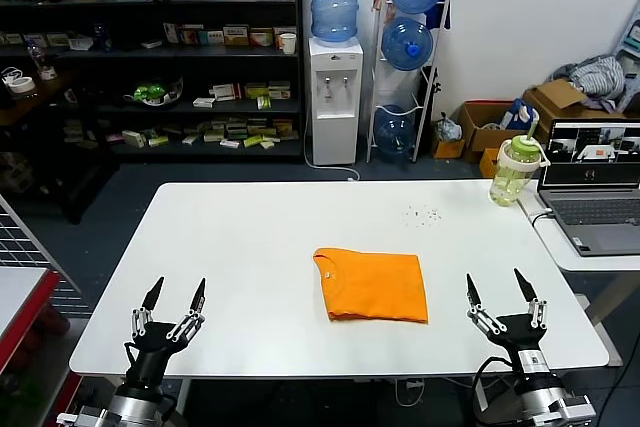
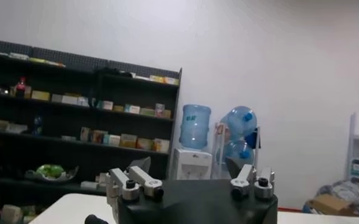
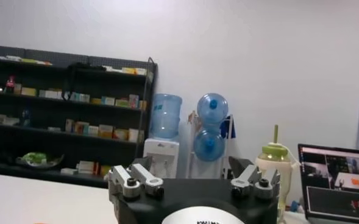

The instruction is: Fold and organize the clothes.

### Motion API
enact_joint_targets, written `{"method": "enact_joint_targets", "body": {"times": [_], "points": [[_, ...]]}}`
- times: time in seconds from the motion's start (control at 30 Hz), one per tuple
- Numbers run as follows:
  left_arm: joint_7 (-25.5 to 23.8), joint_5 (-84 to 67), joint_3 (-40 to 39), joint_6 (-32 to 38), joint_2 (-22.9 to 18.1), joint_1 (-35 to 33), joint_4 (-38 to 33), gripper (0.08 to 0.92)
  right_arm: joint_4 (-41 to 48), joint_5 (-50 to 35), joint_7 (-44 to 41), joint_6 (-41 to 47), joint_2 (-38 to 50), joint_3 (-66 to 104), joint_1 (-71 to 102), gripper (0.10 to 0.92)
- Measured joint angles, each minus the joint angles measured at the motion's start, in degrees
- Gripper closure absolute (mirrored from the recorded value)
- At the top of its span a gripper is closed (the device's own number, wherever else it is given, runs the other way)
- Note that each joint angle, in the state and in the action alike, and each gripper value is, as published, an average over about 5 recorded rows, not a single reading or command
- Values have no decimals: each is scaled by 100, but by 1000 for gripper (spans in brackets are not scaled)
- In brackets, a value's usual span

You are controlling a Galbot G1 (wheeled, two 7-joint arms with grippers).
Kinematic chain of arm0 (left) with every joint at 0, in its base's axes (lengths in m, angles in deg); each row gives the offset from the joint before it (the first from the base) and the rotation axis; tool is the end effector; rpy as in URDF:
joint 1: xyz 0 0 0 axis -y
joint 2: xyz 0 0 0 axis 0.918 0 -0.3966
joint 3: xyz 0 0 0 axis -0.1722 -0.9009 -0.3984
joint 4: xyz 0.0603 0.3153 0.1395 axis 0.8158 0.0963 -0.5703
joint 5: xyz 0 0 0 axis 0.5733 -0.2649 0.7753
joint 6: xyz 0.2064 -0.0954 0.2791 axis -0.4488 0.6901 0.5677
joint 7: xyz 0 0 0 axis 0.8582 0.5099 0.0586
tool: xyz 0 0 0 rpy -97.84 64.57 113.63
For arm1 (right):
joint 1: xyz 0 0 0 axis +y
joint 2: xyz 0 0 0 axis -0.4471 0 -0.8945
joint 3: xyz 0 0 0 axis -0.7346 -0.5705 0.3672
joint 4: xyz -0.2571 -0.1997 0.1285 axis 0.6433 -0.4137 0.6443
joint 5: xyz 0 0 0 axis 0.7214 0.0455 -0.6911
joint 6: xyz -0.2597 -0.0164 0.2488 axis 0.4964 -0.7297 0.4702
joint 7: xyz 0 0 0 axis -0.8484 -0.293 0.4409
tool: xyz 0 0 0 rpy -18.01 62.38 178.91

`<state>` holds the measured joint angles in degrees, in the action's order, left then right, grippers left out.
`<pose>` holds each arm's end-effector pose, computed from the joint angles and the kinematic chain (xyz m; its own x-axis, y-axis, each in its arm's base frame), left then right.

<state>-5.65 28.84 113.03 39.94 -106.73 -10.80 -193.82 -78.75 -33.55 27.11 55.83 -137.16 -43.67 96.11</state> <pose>0.1595 0.0900 -0.3433 -0.9808 0.1164 -0.1568 0.1364 0.9830 -0.1232 0.1647 -0.1177 -0.3253 -0.9926 -0.0623 -0.1047 -0.0517 0.9936 -0.1009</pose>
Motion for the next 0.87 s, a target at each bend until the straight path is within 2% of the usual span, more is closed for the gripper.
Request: {"method": "enact_joint_targets", "body": {"times": [0.87], "points": [[-79,316,94,228,-214,-124,44,177,208,320,-53,-222,-151,89,-61,203]]}}
